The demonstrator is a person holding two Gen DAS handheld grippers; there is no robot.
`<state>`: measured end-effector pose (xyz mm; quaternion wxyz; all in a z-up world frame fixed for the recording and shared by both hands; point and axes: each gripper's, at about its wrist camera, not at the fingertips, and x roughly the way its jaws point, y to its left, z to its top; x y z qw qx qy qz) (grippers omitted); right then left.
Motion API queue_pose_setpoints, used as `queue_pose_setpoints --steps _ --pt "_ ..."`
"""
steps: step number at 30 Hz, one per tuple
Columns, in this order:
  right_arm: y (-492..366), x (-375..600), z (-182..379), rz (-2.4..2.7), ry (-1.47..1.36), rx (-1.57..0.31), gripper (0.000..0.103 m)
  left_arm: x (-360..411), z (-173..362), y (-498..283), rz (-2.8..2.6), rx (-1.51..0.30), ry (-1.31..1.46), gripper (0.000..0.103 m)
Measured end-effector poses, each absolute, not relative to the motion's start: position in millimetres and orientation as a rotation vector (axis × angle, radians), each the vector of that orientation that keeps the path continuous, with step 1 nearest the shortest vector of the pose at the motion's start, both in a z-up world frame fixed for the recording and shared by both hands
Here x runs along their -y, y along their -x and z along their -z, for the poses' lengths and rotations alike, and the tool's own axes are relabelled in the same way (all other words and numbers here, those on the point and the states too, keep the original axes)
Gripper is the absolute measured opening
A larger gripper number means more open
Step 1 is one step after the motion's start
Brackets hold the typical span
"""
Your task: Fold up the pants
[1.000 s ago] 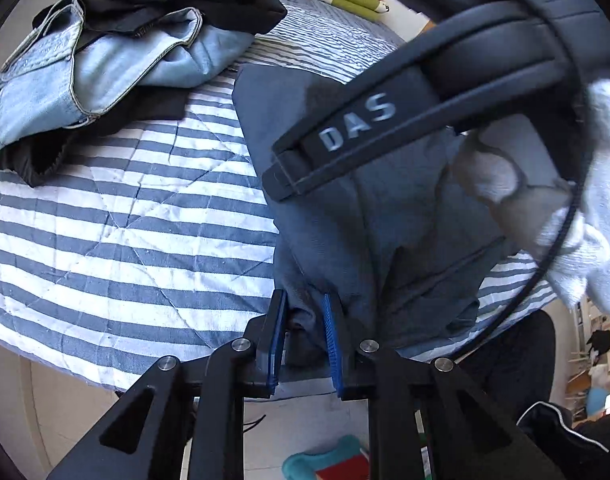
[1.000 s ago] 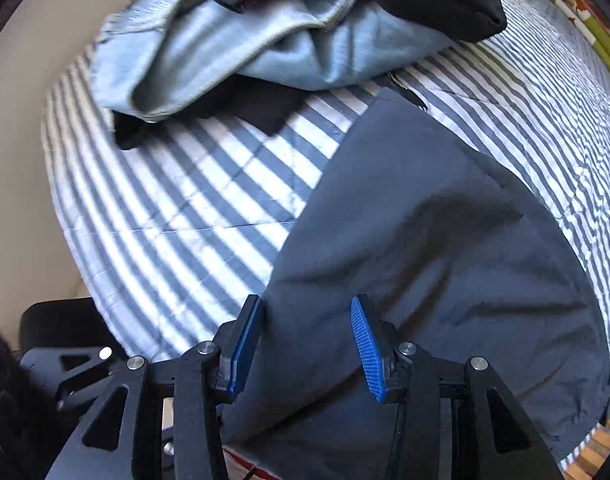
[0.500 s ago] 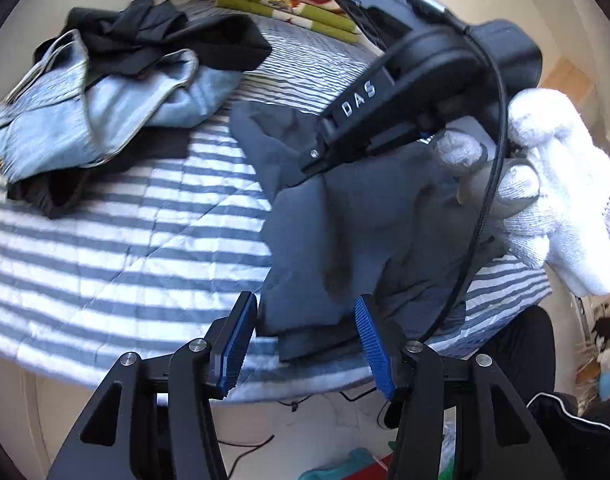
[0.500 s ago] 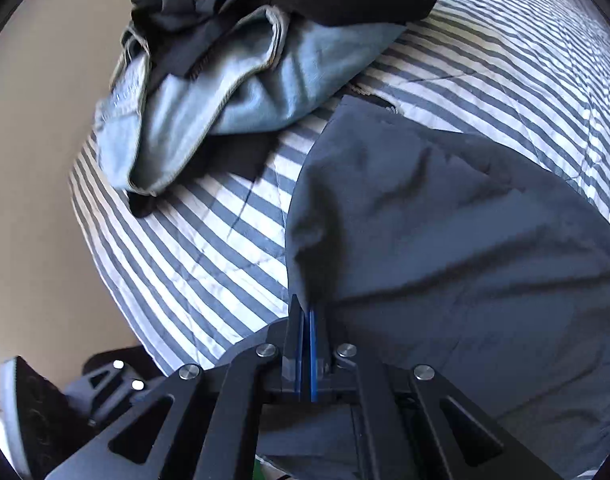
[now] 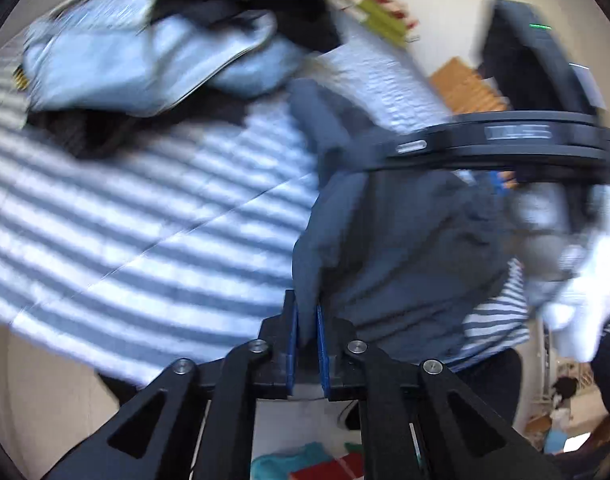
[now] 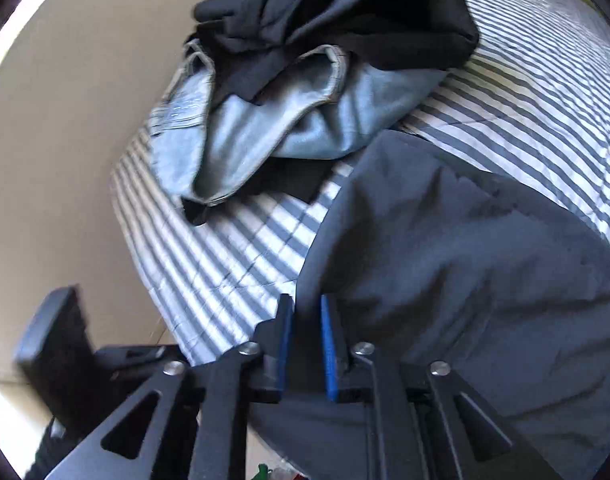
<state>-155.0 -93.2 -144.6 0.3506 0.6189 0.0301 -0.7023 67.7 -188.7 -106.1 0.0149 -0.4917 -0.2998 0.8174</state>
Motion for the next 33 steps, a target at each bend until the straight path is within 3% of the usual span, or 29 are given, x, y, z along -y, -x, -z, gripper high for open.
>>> queue_pose_setpoints --steps 3,7,12,18,23,26,28,33 --pt "153.8 50.7 130.0 1.912 -1.525 -0.039 0.022 196.6 109.0 -76.8 -2.501 0.968 1.554 0.019" --pt "118.1 -19.2 137.2 2.068 -1.507 -0.01 0.022 201.3 75.2 -71.0 -2.62 0.851 1.467 0.041" --pt "85.7 -61.6 187.2 2.112 -1.613 0.125 0.022 190.6 48.8 -2.6 -2.628 0.692 1.404 0.041" --pt "32.8 -81.6 193.1 2.094 -1.615 0.025 0.021 190.7 95.9 66.2 -2.715 0.44 1.774 0.041" --pt "40.0 -171.4 149.4 2.321 -1.52 0.175 0.022 188.1 64.7 40.1 -2.802 0.501 1.623 0.04" --pt "77.1 -223.1 139.6 2.454 -1.537 0.271 0.023 157.6 41.6 15.5 -2.775 0.401 1.527 0.04" --pt "105.4 -244.3 142.7 2.452 -1.566 0.322 0.03 141.8 38.9 5.8 -2.721 0.376 1.514 0.04" --pt "145.2 -263.1 173.6 2.328 -1.689 0.423 0.031 100.9 55.8 -16.8 -2.618 0.307 1.556 0.04"
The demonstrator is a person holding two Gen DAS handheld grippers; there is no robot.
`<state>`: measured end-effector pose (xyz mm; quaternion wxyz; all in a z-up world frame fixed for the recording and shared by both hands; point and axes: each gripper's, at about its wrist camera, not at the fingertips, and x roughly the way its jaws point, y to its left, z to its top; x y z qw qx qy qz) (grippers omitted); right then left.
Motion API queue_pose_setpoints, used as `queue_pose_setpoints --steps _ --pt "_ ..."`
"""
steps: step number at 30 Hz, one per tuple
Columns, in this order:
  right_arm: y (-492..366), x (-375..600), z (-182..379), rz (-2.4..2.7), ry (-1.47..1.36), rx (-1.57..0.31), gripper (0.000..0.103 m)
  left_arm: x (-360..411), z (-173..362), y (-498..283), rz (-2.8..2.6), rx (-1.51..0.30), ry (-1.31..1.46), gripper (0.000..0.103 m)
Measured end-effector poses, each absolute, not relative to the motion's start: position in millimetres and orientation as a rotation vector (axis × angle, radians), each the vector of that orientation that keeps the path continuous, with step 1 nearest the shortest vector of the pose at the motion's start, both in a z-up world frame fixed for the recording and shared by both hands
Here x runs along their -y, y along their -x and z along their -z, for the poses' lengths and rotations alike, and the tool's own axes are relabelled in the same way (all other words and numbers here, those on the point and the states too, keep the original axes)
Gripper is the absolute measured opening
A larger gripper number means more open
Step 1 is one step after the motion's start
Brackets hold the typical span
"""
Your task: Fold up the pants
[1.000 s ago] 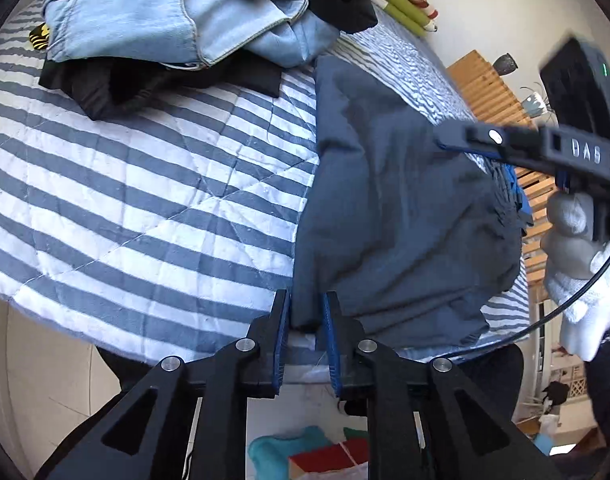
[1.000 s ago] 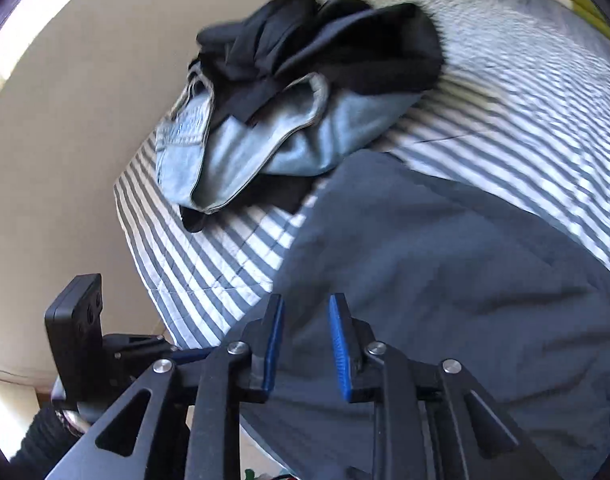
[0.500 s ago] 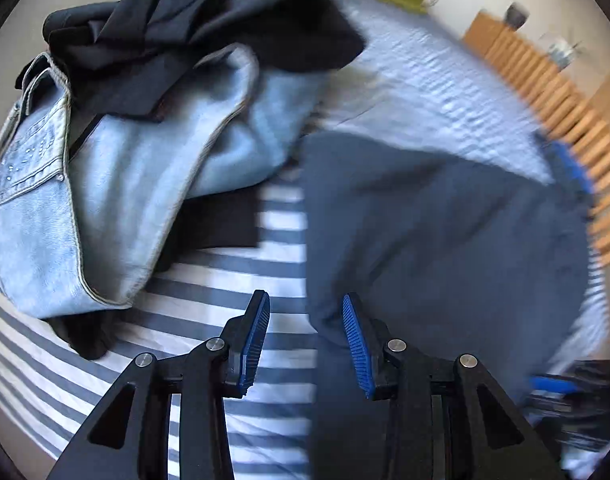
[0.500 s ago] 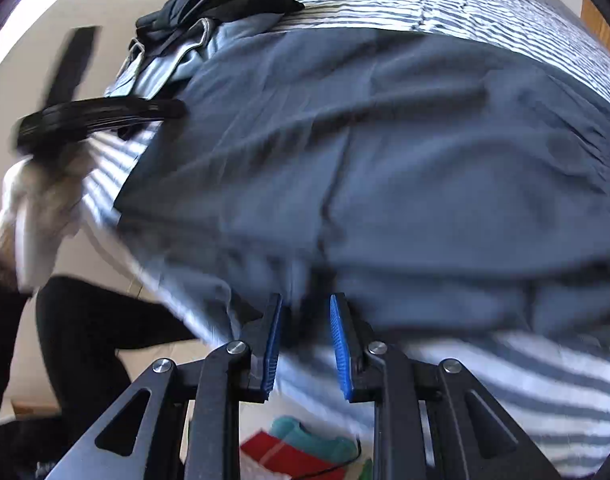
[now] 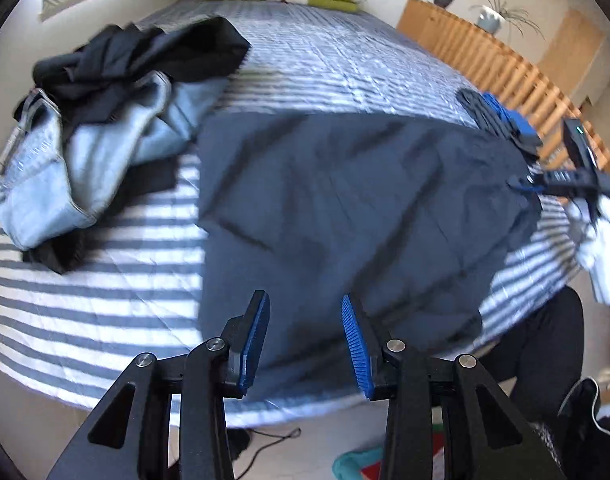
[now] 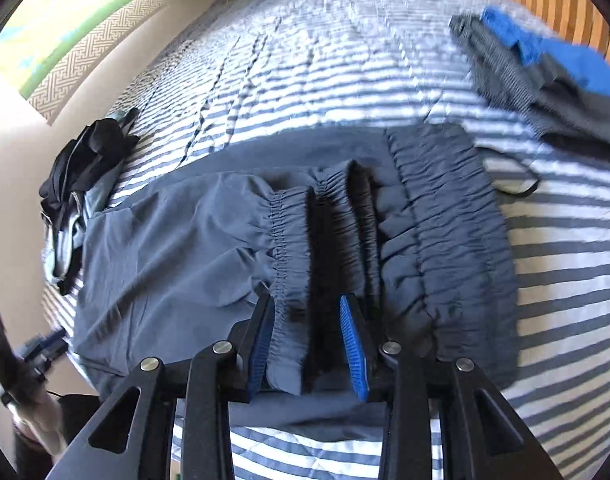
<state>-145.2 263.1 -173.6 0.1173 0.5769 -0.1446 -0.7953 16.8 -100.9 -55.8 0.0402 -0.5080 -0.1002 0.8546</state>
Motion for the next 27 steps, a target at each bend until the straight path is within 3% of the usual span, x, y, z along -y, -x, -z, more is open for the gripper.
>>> queue_pose_setpoints --steps 4,6,8,12,17,21,27 --pt "146.6 -253.7 183.1 2.297 -1.714 0.365 0.029 69.9 90.3 -19.4 -2.57 0.202 1.646 0.04" --pt "141.7 -247.7 178.5 2.287 -1.717 0.318 0.011 65.1 103.9 -15.6 -2.543 0.184 1.692 0.04" --pt "141.0 -243.4 165.4 2.28 -1.709 0.254 0.006 62.6 109.5 -12.4 -2.535 0.178 1.713 0.041" --pt "144.1 -246.2 131.3 2.354 -1.649 0.1 0.006 54.1 101.0 -14.4 -2.501 0.184 1.692 0.041" --pt "151.3 -242.6 167.3 2.3 -1.793 -0.051 0.01 35.9 76.4 -11.5 -2.488 0.191 1.596 0.041" --pt "141.1 -249.0 150.7 2.455 -1.706 -0.051 0.014 27.0 60.5 0.7 -2.503 0.172 1.521 0.041" --pt "120.6 -222.7 125.7 2.558 -1.52 -0.122 0.015 4.8 86.5 28.9 -2.439 0.236 1.526 0.041"
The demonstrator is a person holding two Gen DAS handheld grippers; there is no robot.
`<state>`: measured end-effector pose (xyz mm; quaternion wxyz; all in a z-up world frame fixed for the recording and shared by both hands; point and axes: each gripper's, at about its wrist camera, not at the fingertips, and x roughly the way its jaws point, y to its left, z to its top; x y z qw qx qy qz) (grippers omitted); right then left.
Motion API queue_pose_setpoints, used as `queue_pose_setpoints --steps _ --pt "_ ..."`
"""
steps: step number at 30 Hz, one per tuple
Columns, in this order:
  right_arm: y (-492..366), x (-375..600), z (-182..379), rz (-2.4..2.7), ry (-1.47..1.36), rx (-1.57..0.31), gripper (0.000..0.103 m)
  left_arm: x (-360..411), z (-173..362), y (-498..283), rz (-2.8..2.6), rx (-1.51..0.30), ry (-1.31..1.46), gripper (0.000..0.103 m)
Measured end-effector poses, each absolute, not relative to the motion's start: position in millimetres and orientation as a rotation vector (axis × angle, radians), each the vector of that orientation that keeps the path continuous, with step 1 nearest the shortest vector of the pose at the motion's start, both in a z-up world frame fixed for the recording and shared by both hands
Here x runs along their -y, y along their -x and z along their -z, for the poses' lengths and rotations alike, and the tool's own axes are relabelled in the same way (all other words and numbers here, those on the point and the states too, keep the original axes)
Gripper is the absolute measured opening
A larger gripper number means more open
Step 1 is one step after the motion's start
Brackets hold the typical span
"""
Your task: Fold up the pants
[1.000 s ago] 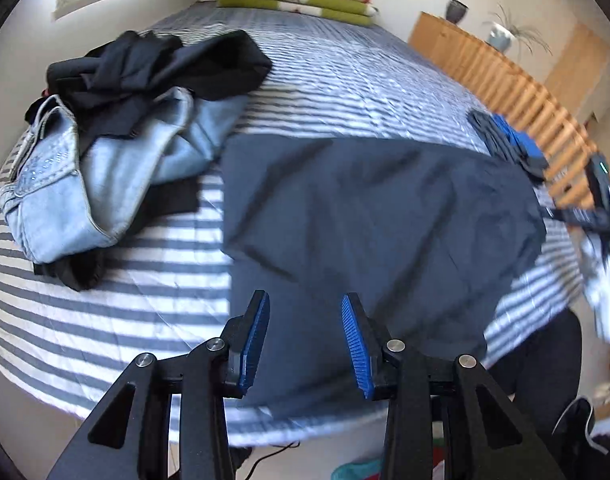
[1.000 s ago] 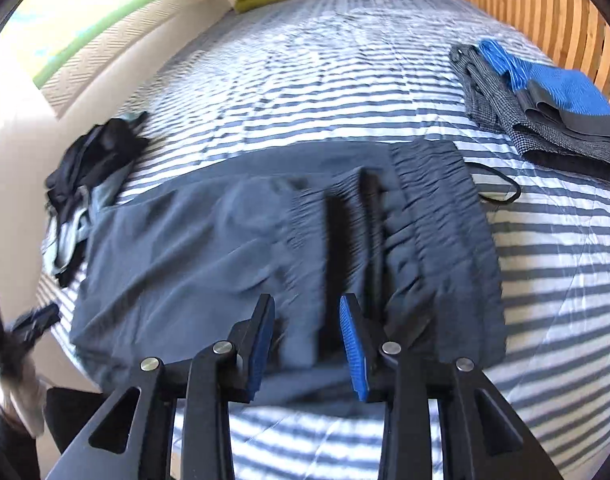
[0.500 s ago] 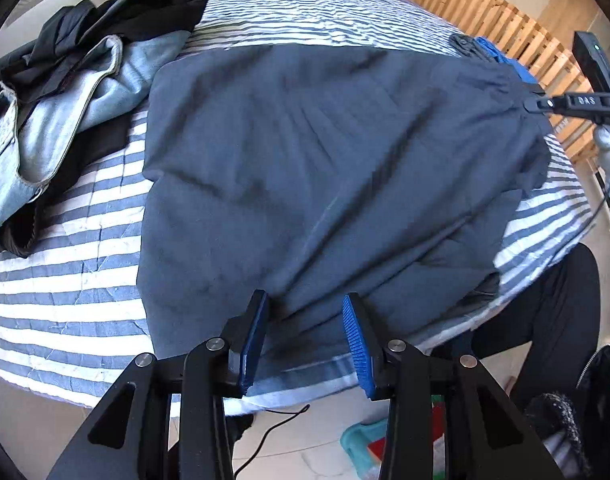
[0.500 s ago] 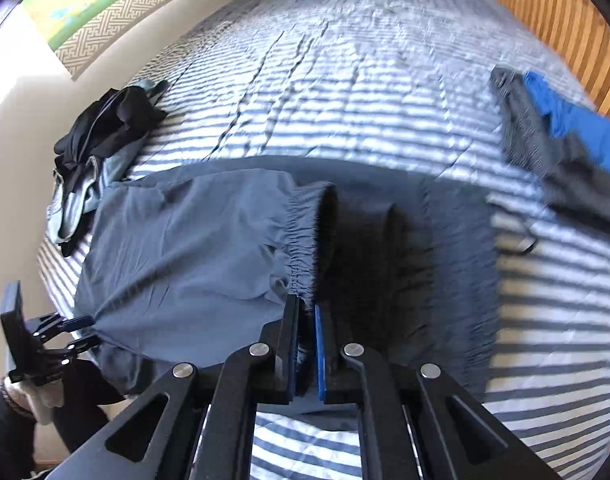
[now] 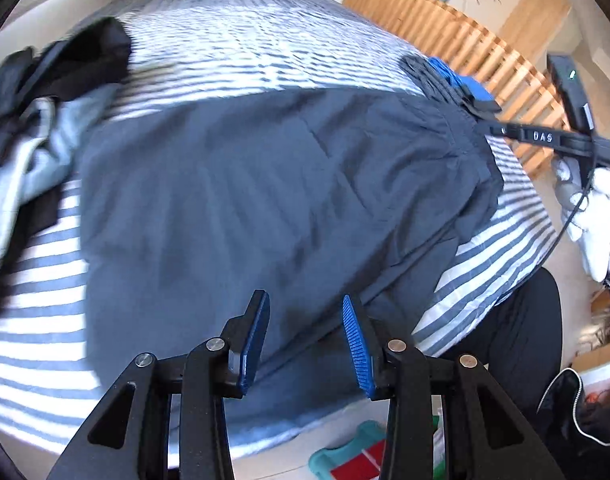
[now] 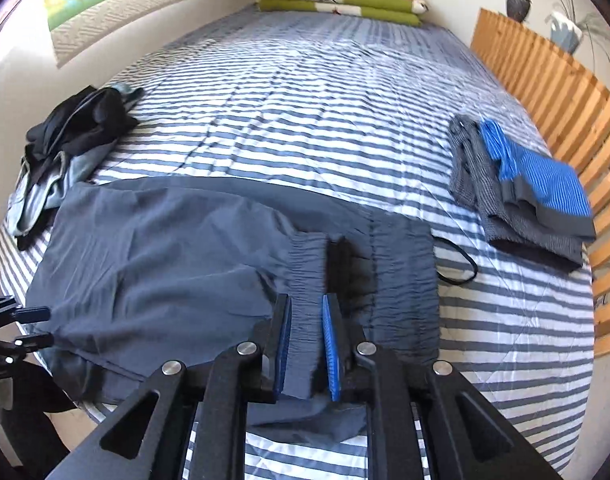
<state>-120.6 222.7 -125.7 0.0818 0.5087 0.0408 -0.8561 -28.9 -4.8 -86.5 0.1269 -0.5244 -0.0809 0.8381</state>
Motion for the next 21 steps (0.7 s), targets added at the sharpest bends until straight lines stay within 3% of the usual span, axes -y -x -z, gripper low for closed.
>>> queue_pose_setpoints --steps 4,8,12,17,21 --pt "125.4 -194.6 152.1 2.41 -1.586 -0.154 0.018 -21.2 117.8 35.3 -2.386 0.18 1.59 0.041" --pt "141.5 -187.1 183.0 2.398 -1.717 -0.334 0.017 -8.6 90.4 7.4 -2.507 0.207 1.488 0.041" --pt "140.6 -161.0 146.6 2.387 -1.554 -0.187 0.018 64.9 59.6 -35.9 -2.743 0.452 1.448 0.042" --pt "156.1 -65.2 124.7 2.212 -1.38 -0.068 0.024 138.5 82.0 -59.0 -2.816 0.716 1.566 0.043" --pt "170.9 20.8 125.0 2.036 -1.357 -0.006 0.026 142.1 109.3 -54.5 -2.738 0.738 1.573 0.043"
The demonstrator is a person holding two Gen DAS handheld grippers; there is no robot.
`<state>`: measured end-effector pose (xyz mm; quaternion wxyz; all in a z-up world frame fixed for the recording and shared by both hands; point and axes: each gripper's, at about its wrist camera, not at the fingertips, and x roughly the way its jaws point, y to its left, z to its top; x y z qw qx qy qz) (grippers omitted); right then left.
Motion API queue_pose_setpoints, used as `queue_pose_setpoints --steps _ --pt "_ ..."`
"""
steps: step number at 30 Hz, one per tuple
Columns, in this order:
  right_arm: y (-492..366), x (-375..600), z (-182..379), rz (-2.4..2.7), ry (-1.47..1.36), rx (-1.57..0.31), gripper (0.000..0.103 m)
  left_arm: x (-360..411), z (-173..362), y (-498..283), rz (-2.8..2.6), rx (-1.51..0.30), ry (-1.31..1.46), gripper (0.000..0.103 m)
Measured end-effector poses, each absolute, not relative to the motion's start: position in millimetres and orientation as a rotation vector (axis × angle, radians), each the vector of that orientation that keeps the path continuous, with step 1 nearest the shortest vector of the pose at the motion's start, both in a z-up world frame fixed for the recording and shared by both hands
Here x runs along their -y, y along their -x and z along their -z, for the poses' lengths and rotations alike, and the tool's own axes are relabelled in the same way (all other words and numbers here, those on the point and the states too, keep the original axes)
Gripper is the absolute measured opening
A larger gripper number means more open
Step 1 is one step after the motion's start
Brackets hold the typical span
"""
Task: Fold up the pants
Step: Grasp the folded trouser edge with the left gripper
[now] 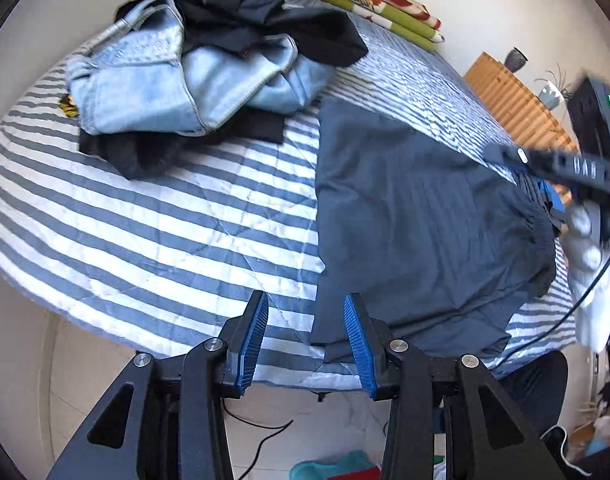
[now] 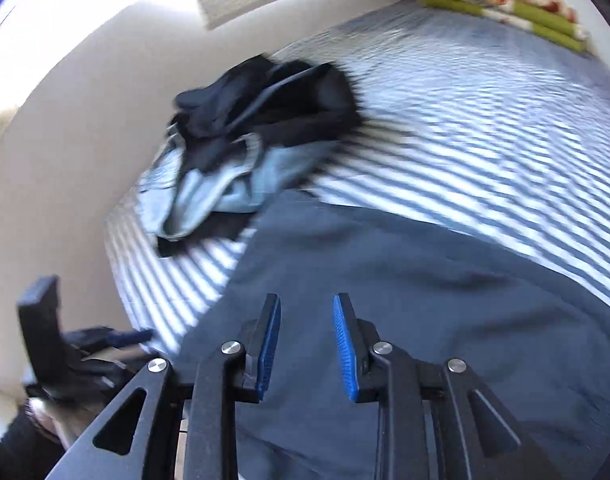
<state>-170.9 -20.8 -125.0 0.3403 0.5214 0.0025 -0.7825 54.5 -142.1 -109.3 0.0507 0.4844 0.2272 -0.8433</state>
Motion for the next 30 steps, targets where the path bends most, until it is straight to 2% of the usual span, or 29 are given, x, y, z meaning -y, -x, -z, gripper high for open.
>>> queue_pose_setpoints --steps 8,10,12,15,16,21,23,24,25,26,27,29,30 --pt "199.1 163.0 164.9 1.858 -1.657 -0.274 0.031 133.0 141.6 -36.7 2.638 -0.818 -1.537 0.041" --pt "201.7 182.3 177.1 1.844 -1.712 -0.327 0.033 132.8 143.4 -36.3 2.653 -0.846 -1.541 0.029" --pt "202.7 195.6 187.9 1.867 -1.75 -0.422 0.034 131.3 144.2 -37.1 2.674 -0.854 -1.538 0.027" --pt "203.2 203.1 198.8 1.91 -1.764 -0.547 0.034 128.3 143.5 -38.6 2.694 -0.837 -1.532 0.01" --pt "204.4 201.9 200.5 1.923 -1.764 -0.551 0.034 126.4 140.9 -40.3 2.702 -0.825 -1.528 0.005" --pt "211.5 181.7 201.1 1.939 -1.748 -0.371 0.034 121.5 130.5 -54.1 2.73 -0.796 -1.5 0.005" --pt "210.4 169.0 191.1 1.94 -1.734 -0.284 0.034 129.5 129.4 -60.3 2.718 -0.82 -1.494 0.01" --pt "206.8 161.7 183.7 1.945 -1.725 -0.26 0.034 133.7 130.1 -61.6 2.705 -0.84 -1.49 0.029" --pt "202.4 156.6 177.9 1.942 -1.72 -0.249 0.034 138.9 131.6 -62.4 2.694 -0.887 -1.482 0.054" --pt "196.4 151.3 172.2 1.924 -1.718 -0.231 0.034 140.5 132.2 -61.3 2.687 -0.919 -1.473 0.062" --pt "189.0 146.3 167.0 1.899 -1.722 -0.215 0.035 143.1 133.7 -61.2 2.682 -0.931 -1.465 0.066" --pt "174.4 139.1 159.9 1.864 -1.729 -0.206 0.036 142.2 138.8 -51.9 2.677 -0.915 -1.488 0.065" --pt "165.8 134.9 156.6 1.856 -1.732 -0.209 0.036 136.0 142.2 -45.3 2.672 -0.913 -1.495 0.058"
